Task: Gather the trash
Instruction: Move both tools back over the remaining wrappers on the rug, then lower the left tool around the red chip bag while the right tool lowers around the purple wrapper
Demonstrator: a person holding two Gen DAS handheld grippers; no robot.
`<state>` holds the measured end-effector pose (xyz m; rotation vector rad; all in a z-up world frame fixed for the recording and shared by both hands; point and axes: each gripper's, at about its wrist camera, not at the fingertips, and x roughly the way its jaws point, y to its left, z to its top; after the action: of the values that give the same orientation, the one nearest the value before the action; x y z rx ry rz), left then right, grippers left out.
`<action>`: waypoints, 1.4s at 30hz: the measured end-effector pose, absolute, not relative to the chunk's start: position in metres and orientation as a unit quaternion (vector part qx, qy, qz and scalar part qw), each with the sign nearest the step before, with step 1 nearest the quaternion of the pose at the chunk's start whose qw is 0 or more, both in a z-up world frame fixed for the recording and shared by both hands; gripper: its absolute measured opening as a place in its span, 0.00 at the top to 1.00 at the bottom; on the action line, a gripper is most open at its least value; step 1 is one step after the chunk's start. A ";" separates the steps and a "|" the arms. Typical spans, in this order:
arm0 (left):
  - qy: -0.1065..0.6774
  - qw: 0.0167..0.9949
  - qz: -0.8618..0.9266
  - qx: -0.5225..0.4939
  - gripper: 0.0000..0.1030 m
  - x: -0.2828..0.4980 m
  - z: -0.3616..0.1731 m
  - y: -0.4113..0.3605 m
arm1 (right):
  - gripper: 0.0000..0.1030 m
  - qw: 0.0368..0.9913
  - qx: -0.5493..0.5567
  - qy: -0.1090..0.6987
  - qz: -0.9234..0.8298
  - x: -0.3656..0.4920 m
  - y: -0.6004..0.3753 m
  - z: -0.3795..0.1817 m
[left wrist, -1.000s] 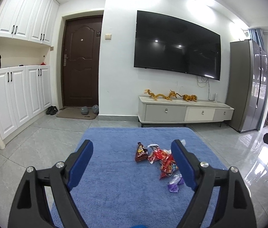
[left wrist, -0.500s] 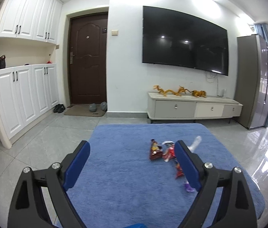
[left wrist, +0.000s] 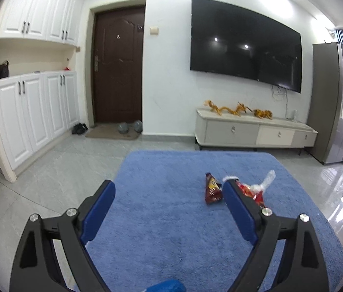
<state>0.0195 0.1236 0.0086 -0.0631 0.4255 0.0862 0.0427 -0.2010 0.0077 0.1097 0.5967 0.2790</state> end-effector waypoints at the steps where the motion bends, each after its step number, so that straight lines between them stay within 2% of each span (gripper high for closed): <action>1: 0.218 0.975 0.039 -0.033 0.13 0.024 0.005 0.122 | 0.24 0.941 0.054 0.300 0.145 0.047 -0.197 0.003; 10: 0.277 0.960 0.016 -0.029 0.13 0.073 -0.033 0.104 | 0.24 0.895 0.047 0.383 0.223 0.093 -0.159 -0.058; 19: 0.332 0.943 -0.030 -0.027 0.13 0.122 -0.062 0.086 | 0.25 0.870 0.045 0.418 0.257 0.129 -0.135 -0.096; 21: 0.341 0.939 -0.042 -0.027 0.13 0.130 -0.065 0.081 | 0.35 0.865 0.040 0.425 0.263 0.132 -0.133 -0.102; 22: 0.345 0.937 -0.049 -0.026 0.13 0.133 -0.067 0.079 | 0.48 0.862 0.040 0.430 0.267 0.135 -0.131 -0.105; 24: 0.353 0.933 -0.061 -0.023 0.13 0.139 -0.069 0.071 | 0.54 0.856 0.051 0.431 0.281 0.134 -0.136 -0.107; 28: 0.366 0.926 -0.091 -0.015 0.13 0.146 -0.076 0.051 | 0.58 0.856 0.054 0.427 0.287 0.127 -0.149 -0.104; 42: 0.413 0.900 -0.141 0.006 0.13 0.175 -0.101 -0.006 | 0.58 0.865 0.081 0.421 0.260 0.095 -0.200 -0.094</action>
<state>0.1753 -0.0055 -0.1007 0.0129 0.8549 -0.2928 0.0952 -0.1997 -0.0944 0.1707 0.8828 0.5449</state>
